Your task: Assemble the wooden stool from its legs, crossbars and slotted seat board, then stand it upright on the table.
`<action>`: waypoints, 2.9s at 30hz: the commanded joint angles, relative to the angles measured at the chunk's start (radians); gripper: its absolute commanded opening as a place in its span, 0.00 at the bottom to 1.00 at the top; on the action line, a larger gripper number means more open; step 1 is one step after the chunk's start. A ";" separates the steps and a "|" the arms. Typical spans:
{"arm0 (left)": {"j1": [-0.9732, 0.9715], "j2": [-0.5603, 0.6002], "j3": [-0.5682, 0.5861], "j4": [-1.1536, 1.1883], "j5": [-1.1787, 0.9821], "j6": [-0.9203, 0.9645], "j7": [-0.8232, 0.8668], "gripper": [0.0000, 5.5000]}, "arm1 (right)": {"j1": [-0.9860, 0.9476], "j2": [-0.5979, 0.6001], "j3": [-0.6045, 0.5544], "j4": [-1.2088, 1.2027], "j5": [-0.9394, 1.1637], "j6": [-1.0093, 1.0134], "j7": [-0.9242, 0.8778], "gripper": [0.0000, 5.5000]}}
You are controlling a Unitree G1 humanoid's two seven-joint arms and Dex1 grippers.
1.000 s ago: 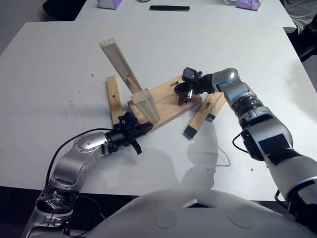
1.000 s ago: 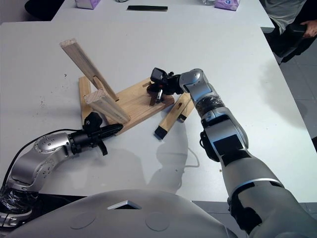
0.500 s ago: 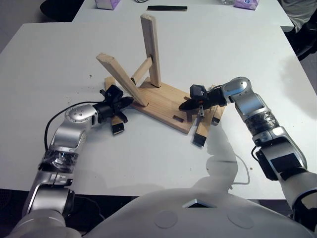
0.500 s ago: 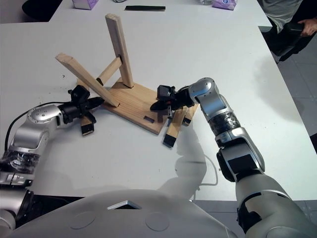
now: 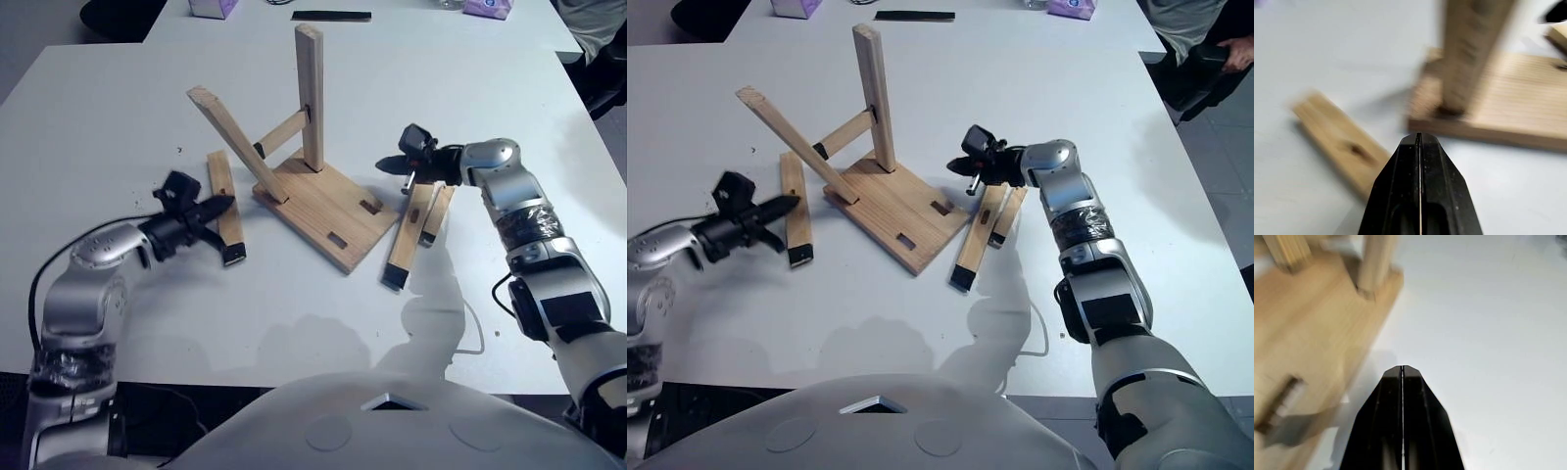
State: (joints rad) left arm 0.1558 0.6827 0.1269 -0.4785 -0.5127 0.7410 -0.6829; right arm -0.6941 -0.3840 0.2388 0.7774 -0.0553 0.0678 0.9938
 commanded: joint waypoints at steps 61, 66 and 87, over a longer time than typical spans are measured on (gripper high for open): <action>-0.039 -0.523 0.031 -0.222 -0.047 -0.050 0.556 0.00 | 0.936 -0.139 -0.186 -1.262 0.066 0.457 -0.435 0.45; -0.042 -0.525 0.007 -0.193 -0.037 -0.070 0.550 0.00 | 0.916 -0.138 -0.152 -1.213 0.034 0.421 -0.460 0.45; -0.005 -0.527 -0.037 -0.161 -0.009 -0.134 0.548 0.00 | 0.979 -0.230 -0.299 -1.087 0.047 0.335 -0.435 0.45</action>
State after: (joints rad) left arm 0.1481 0.1508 0.0927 -0.6488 -0.5305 0.6145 -0.1327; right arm 0.2620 -0.5797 -0.0193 -0.3457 -0.0159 0.3890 0.5422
